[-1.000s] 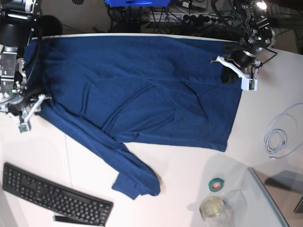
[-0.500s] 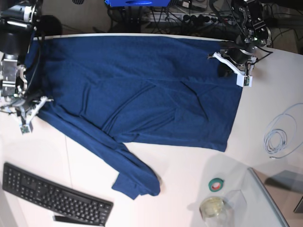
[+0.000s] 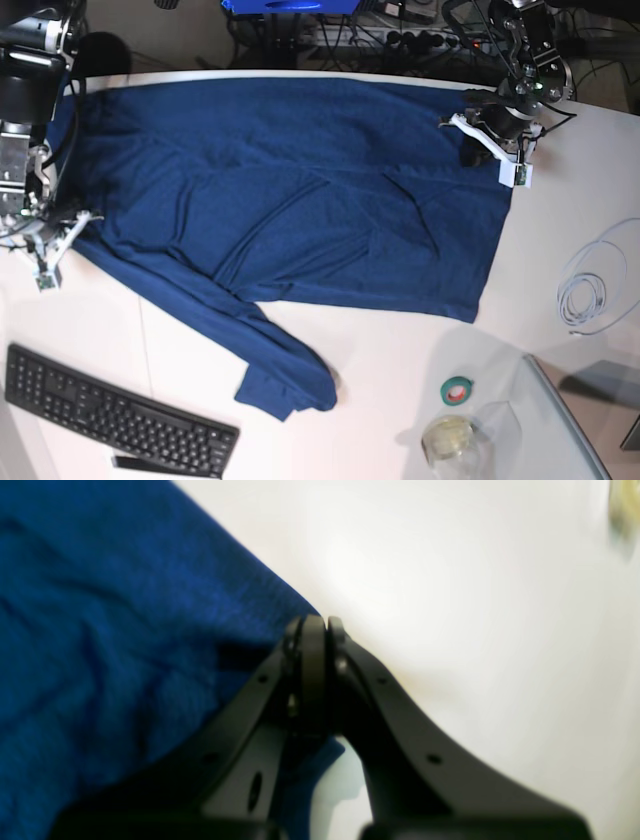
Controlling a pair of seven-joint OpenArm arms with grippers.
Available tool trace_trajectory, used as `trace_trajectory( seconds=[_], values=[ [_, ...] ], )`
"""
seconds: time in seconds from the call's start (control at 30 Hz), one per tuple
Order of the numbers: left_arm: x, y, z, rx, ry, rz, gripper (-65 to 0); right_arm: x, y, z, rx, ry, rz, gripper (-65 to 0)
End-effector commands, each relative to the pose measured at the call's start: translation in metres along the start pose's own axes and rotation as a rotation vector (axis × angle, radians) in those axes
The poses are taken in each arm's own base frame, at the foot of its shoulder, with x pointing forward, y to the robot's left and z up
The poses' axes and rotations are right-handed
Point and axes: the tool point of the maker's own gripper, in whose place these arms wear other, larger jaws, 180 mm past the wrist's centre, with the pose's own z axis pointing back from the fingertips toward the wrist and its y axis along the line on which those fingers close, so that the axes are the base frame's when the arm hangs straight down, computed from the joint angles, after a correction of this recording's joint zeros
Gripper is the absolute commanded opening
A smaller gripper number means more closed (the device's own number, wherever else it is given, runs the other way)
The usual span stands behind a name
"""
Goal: Layout the t-shirt on the table in an organized manner, then fold the t-shirt properly
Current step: 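Grasp the shirt edge with both grippers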
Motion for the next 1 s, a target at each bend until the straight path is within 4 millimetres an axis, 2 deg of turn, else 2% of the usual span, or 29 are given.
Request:
trace_trajectory(
  seconds=[0.0,0.07,0.13,0.27,0.3,0.37,0.43,0.57,0.7,0.83,0.9,0.97],
  values=[
    [0.000,0.004,0.002,0.012,0.015,-0.018,-65.0,0.021,-0.015,0.004,-0.030,-0.056,-0.004,-63.3],
    [0.002,0.004,0.002,0.012,0.010,-0.019,-65.0,0.019,-0.014,0.004,-0.027,-0.048,-0.005,-62.0],
    [0.002,0.004,0.002,0.012,0.009,-0.020,-65.0,0.018,-0.015,0.006,-0.032,-0.027,-0.003,-56.1],
    [0.005,0.004,0.003,0.015,0.000,-0.023,-65.0,0.034,-0.026,0.027,-0.086,-0.081,0.006,-41.4],
    [0.009,0.005,0.004,0.016,-0.009,-0.028,-65.0,0.043,-0.023,0.032,-0.087,-0.109,0.010,-38.3],
    [0.015,0.005,0.006,0.019,-0.023,-0.037,-65.0,0.054,-0.019,0.037,-0.088,-0.140,0.019,-35.7],
    [0.016,0.005,0.006,0.020,-0.026,-0.039,-65.0,0.065,-0.010,0.035,-0.069,-0.150,0.044,-35.7],
    [0.016,0.005,0.006,0.021,-0.025,-0.042,-65.0,0.068,0.011,0.014,-0.007,-0.105,0.075,-35.9],
    [0.014,0.005,0.006,0.020,-0.019,-0.038,-65.0,0.068,0.017,0.000,0.025,-0.077,0.055,-35.9],
    [0.014,0.005,0.006,0.019,-0.021,-0.036,-65.0,0.059,0.021,-0.013,0.053,-0.043,0.030,-36.2],
    [0.014,0.005,0.006,0.019,-0.019,-0.036,-65.0,0.054,0.017,-0.015,0.051,-0.026,0.028,-41.3],
    [0.014,0.005,0.006,0.019,-0.019,-0.036,-65.0,0.050,0.016,-0.016,0.049,-0.016,0.026,-51.8]
  ],
)
